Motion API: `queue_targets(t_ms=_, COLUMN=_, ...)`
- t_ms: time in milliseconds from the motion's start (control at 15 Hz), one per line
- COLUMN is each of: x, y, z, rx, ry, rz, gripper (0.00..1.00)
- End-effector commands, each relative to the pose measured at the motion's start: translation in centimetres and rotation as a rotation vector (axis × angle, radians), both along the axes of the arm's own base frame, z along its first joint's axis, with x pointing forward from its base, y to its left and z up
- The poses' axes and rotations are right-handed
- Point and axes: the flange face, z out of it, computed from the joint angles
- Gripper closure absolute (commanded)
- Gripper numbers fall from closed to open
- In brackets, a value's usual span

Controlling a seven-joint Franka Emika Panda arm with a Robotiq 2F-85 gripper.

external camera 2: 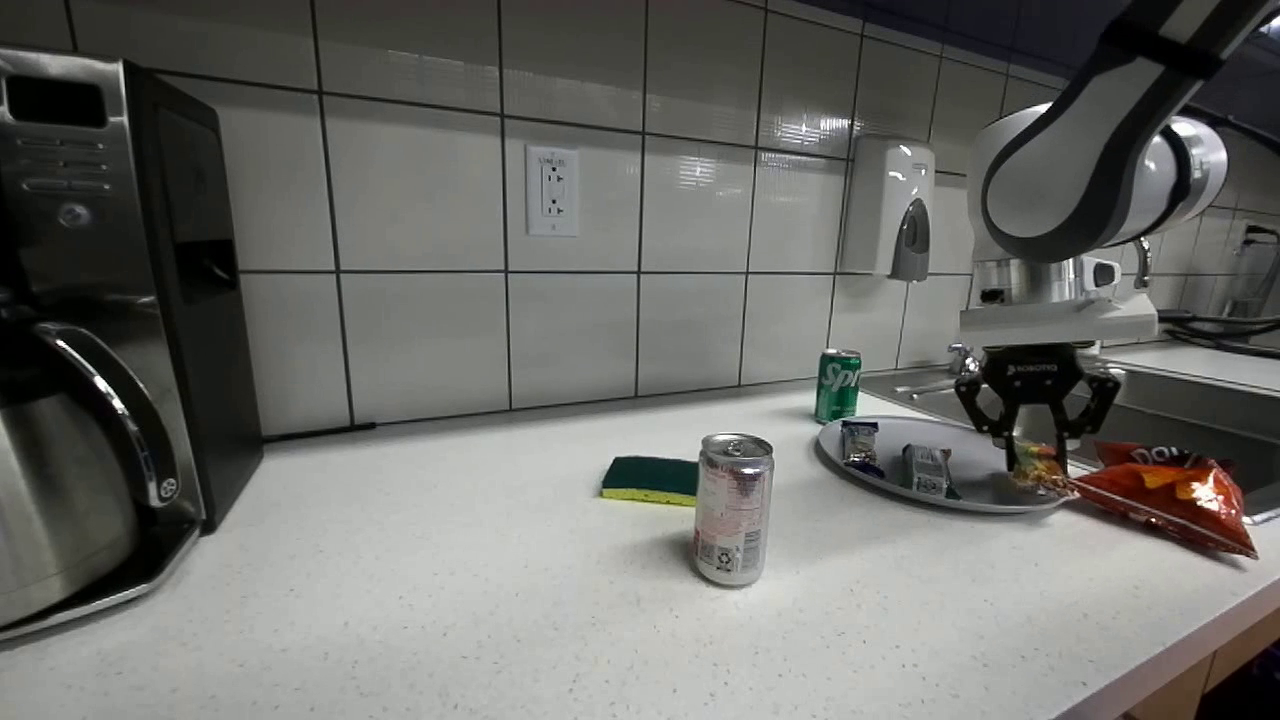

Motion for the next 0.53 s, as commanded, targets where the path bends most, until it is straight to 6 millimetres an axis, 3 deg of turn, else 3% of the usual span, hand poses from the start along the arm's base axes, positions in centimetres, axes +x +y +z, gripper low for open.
queue_targets(t_ms=0, x=1.17, y=-0.13, z=0.67, rx=-0.016, ry=-0.003, rz=0.035, gripper=0.84)
queue_targets(t_ms=200, x=1.57, y=0.32, z=1.08, rx=-0.018, ry=-0.015, rz=0.044, gripper=0.84)
queue_targets(t_ms=267, x=1.65, y=0.46, z=1.16, rx=-0.020, ry=-0.015, rz=0.037, gripper=0.34)
queue_targets(t_ms=333, x=1.72, y=0.55, z=1.24, rx=-0.018, ry=-0.017, rz=0.037, gripper=0.33)
queue_targets(t_ms=467, x=1.78, y=0.66, z=1.46, rx=-0.020, ry=-0.021, rz=0.036, gripper=0.19)
